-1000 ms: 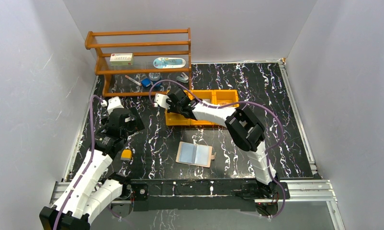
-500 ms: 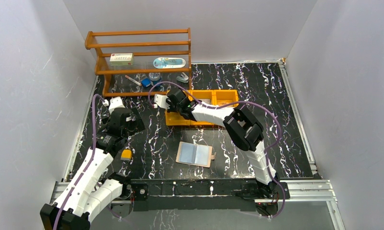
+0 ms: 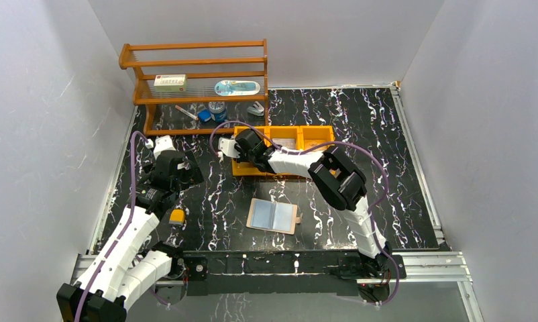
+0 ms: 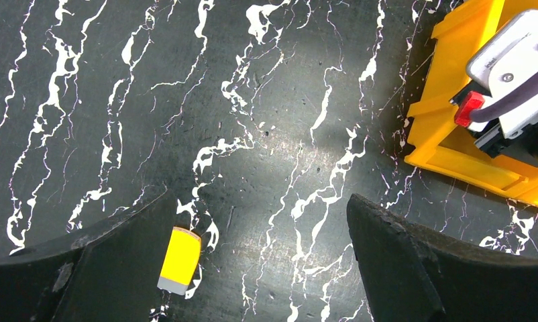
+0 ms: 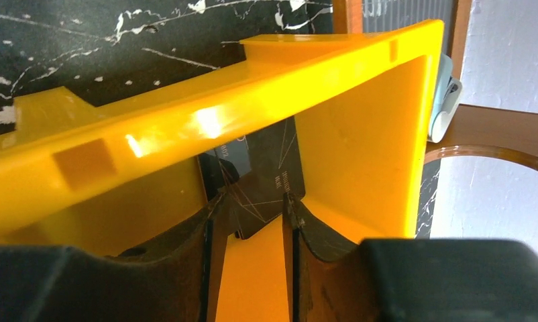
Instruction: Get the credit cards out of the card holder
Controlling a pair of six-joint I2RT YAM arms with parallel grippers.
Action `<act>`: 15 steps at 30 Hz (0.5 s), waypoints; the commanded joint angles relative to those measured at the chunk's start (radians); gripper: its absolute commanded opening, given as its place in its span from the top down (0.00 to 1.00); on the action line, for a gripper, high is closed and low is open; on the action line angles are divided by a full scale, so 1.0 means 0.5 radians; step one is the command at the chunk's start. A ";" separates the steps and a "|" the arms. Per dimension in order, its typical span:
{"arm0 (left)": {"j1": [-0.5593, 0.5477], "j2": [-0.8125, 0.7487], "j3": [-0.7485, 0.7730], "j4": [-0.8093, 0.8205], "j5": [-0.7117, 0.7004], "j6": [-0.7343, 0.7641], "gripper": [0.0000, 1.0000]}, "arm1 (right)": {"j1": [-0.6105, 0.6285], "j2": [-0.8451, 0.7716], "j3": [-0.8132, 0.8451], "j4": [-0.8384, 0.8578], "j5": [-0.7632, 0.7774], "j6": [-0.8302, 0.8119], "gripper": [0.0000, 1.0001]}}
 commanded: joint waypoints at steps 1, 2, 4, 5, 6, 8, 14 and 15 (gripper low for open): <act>0.008 -0.005 0.014 -0.041 -0.005 0.018 0.02 | 0.008 -0.177 -0.051 0.147 -0.008 0.088 0.56; 0.009 -0.005 0.013 -0.042 -0.005 0.020 0.02 | 0.008 -0.202 -0.055 0.150 -0.027 0.125 0.54; 0.009 -0.004 0.014 -0.041 -0.008 0.017 0.02 | 0.008 -0.262 -0.060 0.154 -0.084 0.242 0.47; 0.009 -0.006 0.015 -0.041 -0.009 0.017 0.02 | 0.008 -0.295 -0.071 0.175 -0.094 0.303 0.43; 0.009 -0.007 0.015 -0.043 -0.011 0.015 0.02 | 0.008 -0.329 -0.075 0.204 -0.085 0.376 0.42; 0.009 -0.005 0.013 -0.048 -0.015 0.013 0.02 | 0.008 -0.421 -0.103 0.242 -0.093 0.531 0.41; 0.009 -0.001 0.010 -0.052 -0.028 0.007 0.02 | 0.008 -0.757 -0.282 0.161 0.079 1.351 0.28; 0.009 0.005 0.012 -0.056 -0.034 0.006 0.02 | 0.007 -0.812 -0.318 0.095 0.141 1.584 0.27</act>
